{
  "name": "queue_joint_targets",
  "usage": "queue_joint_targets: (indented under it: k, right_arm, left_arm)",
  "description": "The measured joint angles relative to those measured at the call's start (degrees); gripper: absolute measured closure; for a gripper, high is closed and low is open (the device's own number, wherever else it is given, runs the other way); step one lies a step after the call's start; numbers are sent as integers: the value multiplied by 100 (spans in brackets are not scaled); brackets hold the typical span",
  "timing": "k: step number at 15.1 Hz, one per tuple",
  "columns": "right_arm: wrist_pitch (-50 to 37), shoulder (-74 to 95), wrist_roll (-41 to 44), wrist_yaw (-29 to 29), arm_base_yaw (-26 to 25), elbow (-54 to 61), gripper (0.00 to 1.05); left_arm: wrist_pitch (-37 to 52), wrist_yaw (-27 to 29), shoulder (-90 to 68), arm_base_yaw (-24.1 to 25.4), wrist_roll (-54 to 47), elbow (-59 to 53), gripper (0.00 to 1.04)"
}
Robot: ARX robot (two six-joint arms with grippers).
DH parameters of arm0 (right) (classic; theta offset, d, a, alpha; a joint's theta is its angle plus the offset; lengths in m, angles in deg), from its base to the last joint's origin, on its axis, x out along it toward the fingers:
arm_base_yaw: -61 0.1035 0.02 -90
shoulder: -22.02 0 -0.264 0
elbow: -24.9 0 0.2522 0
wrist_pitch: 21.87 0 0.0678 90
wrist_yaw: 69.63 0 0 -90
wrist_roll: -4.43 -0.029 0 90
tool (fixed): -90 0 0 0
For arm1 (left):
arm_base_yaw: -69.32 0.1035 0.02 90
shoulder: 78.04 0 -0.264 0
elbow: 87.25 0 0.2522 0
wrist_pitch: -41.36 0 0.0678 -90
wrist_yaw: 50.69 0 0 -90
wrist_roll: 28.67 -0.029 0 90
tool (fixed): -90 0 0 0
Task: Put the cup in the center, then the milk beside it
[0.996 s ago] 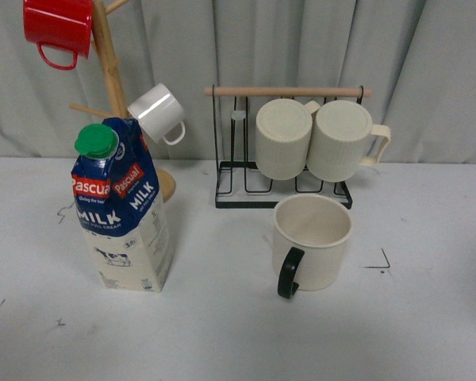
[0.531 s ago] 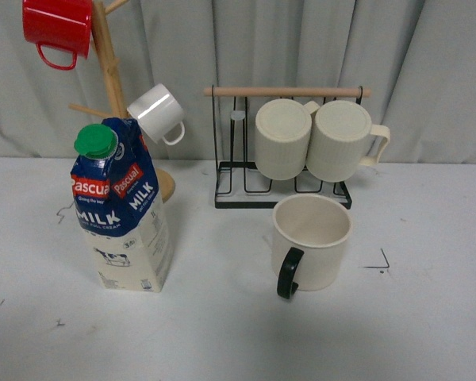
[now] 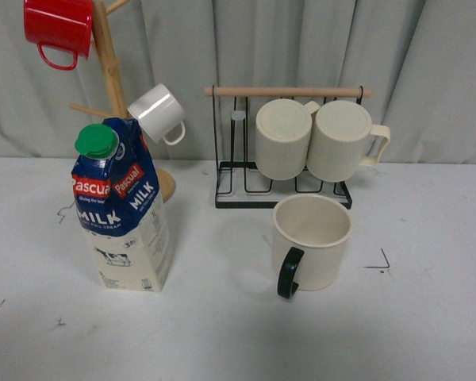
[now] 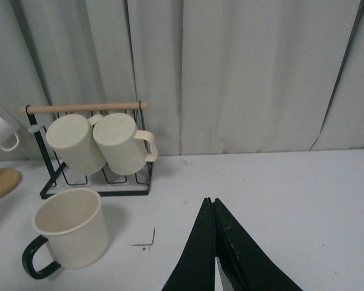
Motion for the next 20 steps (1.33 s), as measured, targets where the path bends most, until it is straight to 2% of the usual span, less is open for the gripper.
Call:
queue_joint_targets:
  k: [10, 11, 15, 16, 17, 18, 20]
  right_arm:
    - [1373, -1386, 0, 0, 0, 0, 103]
    - [2295, -1974, 0, 9, 0, -2, 103]
    - [2367, -2330, 0, 7, 0, -2, 103]
    - [2385, -2330, 7, 7, 0, -2, 100]
    - [2380, -2330, 7, 7, 0, -2, 89]
    - [2378, -2330, 7, 7, 0, -2, 71]
    - [2378, -2330, 7, 7, 0, -2, 53]
  left_arm:
    - [-2, 0, 0, 0, 0, 0, 7]
    - [-2, 0, 0, -2, 0, 0, 7]
    - [0, 0, 0, -2, 0, 0, 7]
    - [-4, -2, 0, -2, 0, 0, 7]
    - [4, 0, 0, -2, 0, 0, 7]
    - [0, 0, 0, -2, 0, 0, 7]
    - [0, 0, 0, -2, 0, 0, 7]
